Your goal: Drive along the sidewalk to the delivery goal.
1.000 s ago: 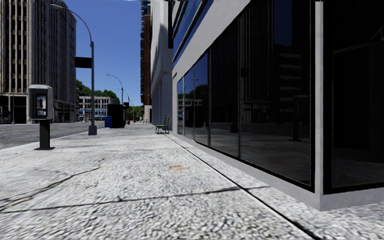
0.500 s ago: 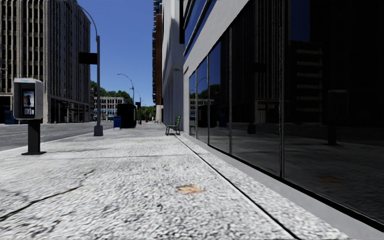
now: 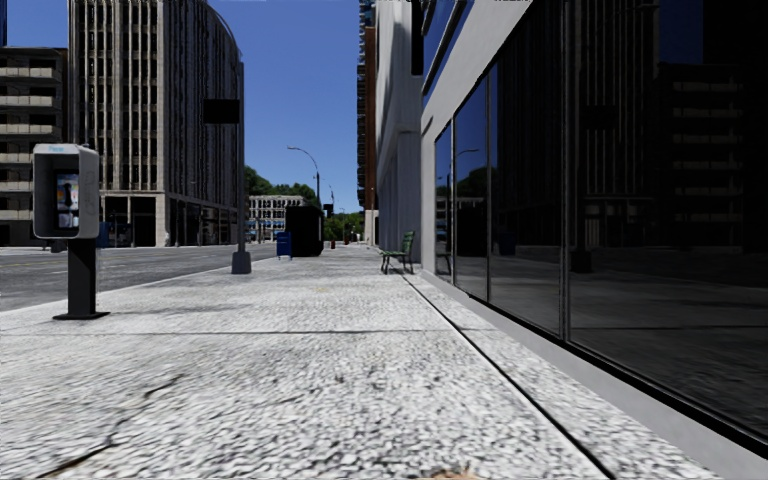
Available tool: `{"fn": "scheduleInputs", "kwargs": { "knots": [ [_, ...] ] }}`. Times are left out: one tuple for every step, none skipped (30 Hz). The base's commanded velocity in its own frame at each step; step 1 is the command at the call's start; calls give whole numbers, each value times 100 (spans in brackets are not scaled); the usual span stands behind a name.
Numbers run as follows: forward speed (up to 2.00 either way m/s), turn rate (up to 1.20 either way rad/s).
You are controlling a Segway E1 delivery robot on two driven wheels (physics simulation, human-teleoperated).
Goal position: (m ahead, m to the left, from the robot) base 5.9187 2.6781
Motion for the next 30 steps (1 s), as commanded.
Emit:
{"fn": "scheduleInputs", "kwargs": {
  "knots": [
    [200,0],
    [200,0],
    [200,0],
    [200,0],
    [200,0],
    [200,0],
    [200,0],
    [200,3],
    [200,28],
    [200,52],
    [200,70],
    [200,80],
    [200,83],
    [200,83],
    [200,83],
    [200,83],
    [200,81],
    [200,61],
    [200,16],
    [200,3],
    [198,0],
    [198,0],
    [196,0],
    [191,0],
    [186,0],
    [184,0],
    [182,14],
    [180,23],
    [180,28],
    [180,42]
  ]
}}
